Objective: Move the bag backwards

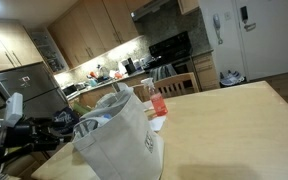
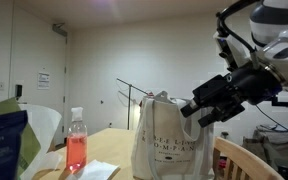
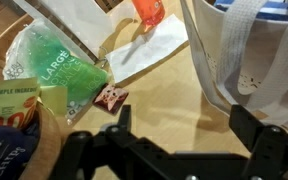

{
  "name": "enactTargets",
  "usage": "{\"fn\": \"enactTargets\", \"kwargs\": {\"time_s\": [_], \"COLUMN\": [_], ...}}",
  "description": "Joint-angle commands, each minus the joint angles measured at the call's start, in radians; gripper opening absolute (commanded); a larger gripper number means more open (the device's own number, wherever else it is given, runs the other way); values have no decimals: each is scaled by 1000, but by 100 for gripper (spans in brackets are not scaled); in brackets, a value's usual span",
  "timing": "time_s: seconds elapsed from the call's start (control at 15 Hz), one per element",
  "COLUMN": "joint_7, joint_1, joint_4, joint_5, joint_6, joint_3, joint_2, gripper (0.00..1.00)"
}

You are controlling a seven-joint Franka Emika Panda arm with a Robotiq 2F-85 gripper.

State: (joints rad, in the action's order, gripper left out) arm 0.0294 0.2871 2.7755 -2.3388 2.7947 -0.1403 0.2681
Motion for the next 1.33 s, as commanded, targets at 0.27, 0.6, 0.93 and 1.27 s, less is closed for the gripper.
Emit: {"fn": "enactTargets", "kwargs": {"time_s": [0.27, 0.6, 0.93, 1.27], "joint_7": [-191, -175, -175, -169], "joint_1": [-11, -41, -42, -59], "joint_4": [-37, -23, -30, -33], "joint_5": [-161, -144, -144, -149], "joint_6": [57, 30, 30, 32], "joint_3": [120, 95, 94, 92], "joint_2": [-158, -178, -183, -196], "gripper": [100, 100, 100, 100]}}
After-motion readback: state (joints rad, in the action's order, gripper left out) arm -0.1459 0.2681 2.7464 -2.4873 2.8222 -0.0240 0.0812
